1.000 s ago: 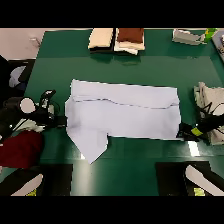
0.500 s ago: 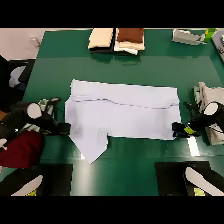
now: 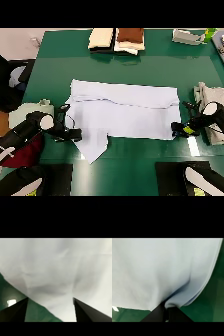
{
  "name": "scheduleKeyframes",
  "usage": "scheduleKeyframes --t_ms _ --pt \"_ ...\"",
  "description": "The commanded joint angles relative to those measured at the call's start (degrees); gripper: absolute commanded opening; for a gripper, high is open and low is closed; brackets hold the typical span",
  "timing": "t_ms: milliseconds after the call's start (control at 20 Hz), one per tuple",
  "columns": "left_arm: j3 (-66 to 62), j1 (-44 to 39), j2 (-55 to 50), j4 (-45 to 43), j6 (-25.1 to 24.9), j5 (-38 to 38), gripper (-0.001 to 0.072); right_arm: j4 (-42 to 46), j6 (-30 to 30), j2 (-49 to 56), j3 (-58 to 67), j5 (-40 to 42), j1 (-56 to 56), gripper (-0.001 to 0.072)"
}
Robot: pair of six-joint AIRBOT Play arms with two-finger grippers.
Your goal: Fold the shirts.
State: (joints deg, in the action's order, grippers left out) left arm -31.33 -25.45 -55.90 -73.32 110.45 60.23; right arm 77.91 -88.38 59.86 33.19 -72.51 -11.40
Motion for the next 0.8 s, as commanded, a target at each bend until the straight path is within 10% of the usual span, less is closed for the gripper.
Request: scheduleKeyframes --t_ms 0,150,750 --pt "0.39 -0.46 -0.31 3.54 0.44 -4.26 0.0517 0.09 0.00 0.04 -0.02 0.09 0.02 0.0017" --pt "0.13 -0.46 -0.13 3.50 -1.66 -3.45 0.0027 0.09 0.02 0.02 0.00 -0.15 0.02 0.0017" --pt "-10.43 -0.44 17.81 -4.74 -4.04 18.97 0.0024 2.36 -0.17 -20.94 4.98 -12.59 0.00 0.0015"
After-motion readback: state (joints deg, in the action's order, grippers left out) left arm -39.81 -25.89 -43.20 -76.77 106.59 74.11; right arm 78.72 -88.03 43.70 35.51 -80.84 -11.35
